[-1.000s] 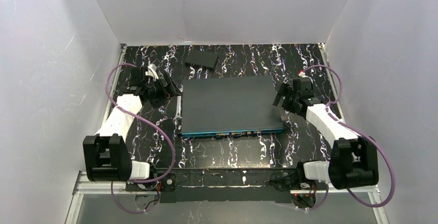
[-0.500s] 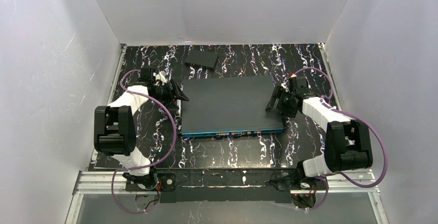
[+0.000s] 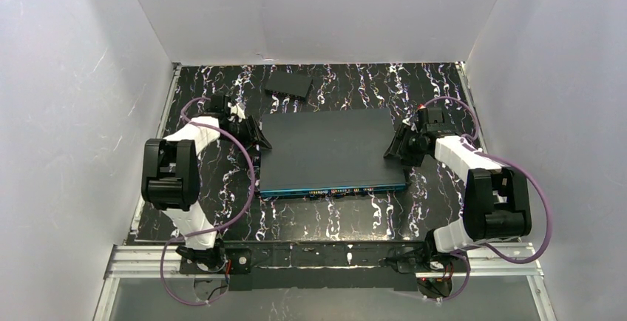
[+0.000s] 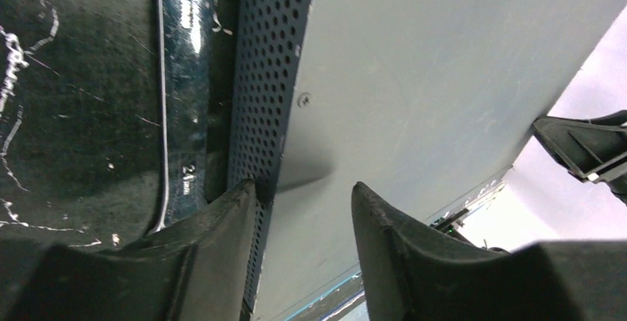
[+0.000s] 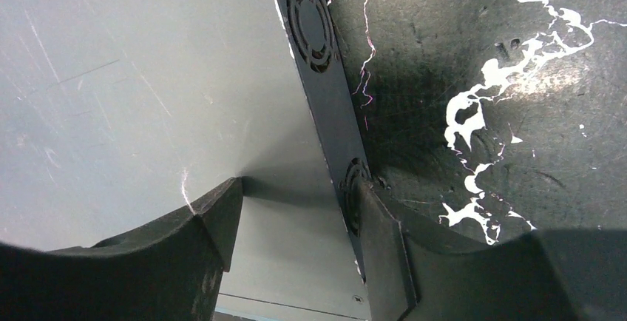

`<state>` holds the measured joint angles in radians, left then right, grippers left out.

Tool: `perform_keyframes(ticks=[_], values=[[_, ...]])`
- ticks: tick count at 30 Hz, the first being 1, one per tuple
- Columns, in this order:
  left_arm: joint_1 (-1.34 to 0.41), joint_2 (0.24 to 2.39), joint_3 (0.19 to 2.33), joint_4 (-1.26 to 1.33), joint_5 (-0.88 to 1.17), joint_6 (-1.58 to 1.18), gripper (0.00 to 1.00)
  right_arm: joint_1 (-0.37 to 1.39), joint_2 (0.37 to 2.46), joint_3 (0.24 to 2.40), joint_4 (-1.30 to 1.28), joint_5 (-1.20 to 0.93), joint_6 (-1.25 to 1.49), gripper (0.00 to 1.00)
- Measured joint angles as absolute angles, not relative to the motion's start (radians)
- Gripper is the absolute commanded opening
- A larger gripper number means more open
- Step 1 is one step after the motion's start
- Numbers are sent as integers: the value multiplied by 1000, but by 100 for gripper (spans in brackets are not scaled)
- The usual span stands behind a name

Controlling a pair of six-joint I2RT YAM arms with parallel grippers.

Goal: Pull the plug from the switch port
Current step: Move the switch port to the center of the board.

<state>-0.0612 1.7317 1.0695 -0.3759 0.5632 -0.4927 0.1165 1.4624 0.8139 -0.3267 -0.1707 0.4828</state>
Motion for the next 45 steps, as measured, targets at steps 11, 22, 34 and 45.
perform_keyframes(ticks=[11, 22, 34, 45], values=[[-78, 1839, 1222, -466, 470, -467, 22, 93, 1543, 902, -410, -217, 471, 32], [-83, 1990, 1448, -592, 450, -473, 10, 68, 1637, 998, -482, -265, 468, 22], [-133, 2170, 1719, -542, 407, -495, 1, 31, 1673, 1034, -493, -283, 502, 21], [-174, 2232, 1814, -471, 349, -498, 42, 5, 1673, 1031, -474, -290, 515, 35]])
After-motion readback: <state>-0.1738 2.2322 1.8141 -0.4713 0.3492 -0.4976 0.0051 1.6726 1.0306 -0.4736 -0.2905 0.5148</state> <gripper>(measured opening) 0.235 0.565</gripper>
